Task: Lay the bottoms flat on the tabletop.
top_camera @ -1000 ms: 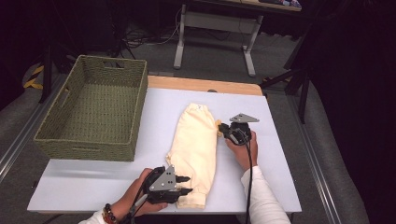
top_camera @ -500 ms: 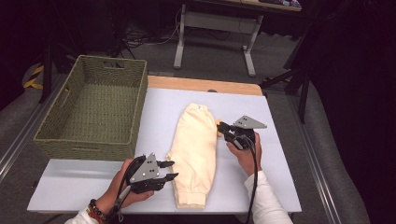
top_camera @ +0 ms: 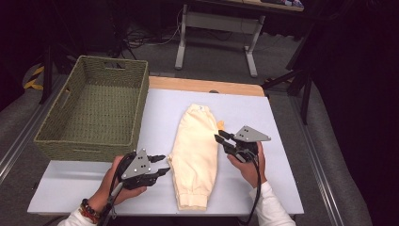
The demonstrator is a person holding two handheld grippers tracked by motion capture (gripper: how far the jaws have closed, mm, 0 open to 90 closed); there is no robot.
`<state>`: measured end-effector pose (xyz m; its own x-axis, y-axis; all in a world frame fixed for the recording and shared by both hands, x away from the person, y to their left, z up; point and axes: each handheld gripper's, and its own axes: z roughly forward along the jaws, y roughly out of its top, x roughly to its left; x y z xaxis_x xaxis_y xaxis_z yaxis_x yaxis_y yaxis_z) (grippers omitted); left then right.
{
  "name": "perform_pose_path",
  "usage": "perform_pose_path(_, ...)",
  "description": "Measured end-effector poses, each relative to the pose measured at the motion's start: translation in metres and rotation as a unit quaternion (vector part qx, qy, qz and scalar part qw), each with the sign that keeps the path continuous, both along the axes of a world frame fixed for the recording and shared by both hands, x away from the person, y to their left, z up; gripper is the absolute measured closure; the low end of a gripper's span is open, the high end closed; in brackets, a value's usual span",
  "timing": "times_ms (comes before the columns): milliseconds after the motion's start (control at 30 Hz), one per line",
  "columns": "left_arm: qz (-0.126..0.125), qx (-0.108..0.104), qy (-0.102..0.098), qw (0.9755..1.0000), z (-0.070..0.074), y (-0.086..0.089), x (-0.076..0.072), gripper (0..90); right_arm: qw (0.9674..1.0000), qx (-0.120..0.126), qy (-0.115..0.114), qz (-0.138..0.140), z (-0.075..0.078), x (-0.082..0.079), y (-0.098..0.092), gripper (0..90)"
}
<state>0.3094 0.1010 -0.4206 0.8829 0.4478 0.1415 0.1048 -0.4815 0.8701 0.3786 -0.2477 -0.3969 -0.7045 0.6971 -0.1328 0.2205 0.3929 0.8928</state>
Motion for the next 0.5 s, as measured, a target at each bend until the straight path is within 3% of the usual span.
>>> perform_pose_path(267, 0.003, -0.006, -0.002, 1.0, -0.003, 0.009, 0.003, 53.1, 0.9998, -0.012, -0.018, 0.002, 0.0, -0.017, -0.003, 66.7)
perform_pose_path(500, 0.014, 0.008, -0.013, 0.9998, -0.006, 0.007, 0.001, 46.4, 0.9995, -0.012, -0.027, 0.008, -0.005, -0.028, -0.005, 56.9)
